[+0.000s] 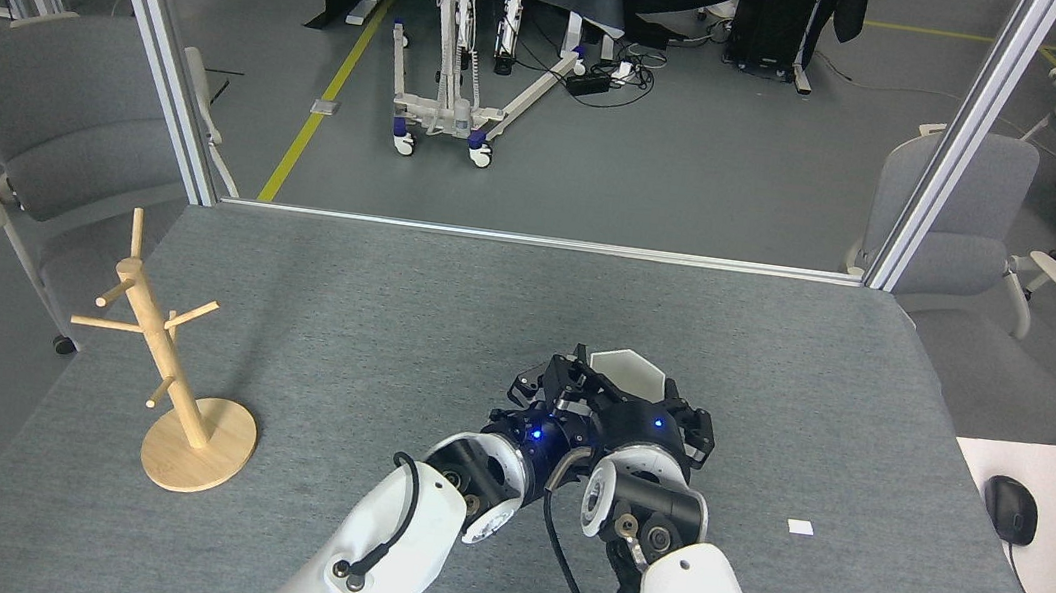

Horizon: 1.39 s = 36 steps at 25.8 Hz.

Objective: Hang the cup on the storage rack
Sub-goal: 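Open the right gripper and carry the cup toward the stand with the left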

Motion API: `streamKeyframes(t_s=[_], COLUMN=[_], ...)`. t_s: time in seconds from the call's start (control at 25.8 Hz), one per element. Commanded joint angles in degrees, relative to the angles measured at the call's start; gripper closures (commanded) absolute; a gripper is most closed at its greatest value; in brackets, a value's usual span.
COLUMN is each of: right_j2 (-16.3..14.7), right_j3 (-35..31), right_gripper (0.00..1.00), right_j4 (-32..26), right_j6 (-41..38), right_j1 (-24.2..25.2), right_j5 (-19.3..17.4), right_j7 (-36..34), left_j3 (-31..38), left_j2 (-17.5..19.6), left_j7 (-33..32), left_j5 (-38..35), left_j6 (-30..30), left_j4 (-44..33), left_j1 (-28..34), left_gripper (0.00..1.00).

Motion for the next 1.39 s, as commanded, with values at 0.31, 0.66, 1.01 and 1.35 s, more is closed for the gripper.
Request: streamKeyframes(t_s=[0.31, 0.66, 1.01, 1.35], right_j2=[0.1, -2.2, -15.5, -17.3], right_j3=[2.0, -13.2, -39.4, -39.8], right_gripper=[0.01, 0.01, 0.00, 0.00], right_j4=[0.0, 1.9, 19.1, 17.1], right_j6=[-4.4, -7.6, -52.0, -57.3], right_j1=[0.1, -0.5, 7.1, 18.5], right_j5=[-0.8, -7.4, -10.2, -2.3], right_j7=[-17.3, -36.6, -46.0, -45.6], left_j3=[0.4, 8.5, 16.8, 30.1], left_j2=[1.3, 10.0, 18.6, 22.1], left_j7=[0.0, -0.5, -0.3, 4.8], left_j5=[-0.3, -0.4, -0.3, -0.3], left_j6=[-1.2, -1.4, -2.5, -9.7], left_j4=[-3.4, -15.8, -35.7, -41.0], left_j1=[4.5, 14.1, 29.3, 41.8], left_gripper=[1.00, 1.00, 1.00, 1.00])
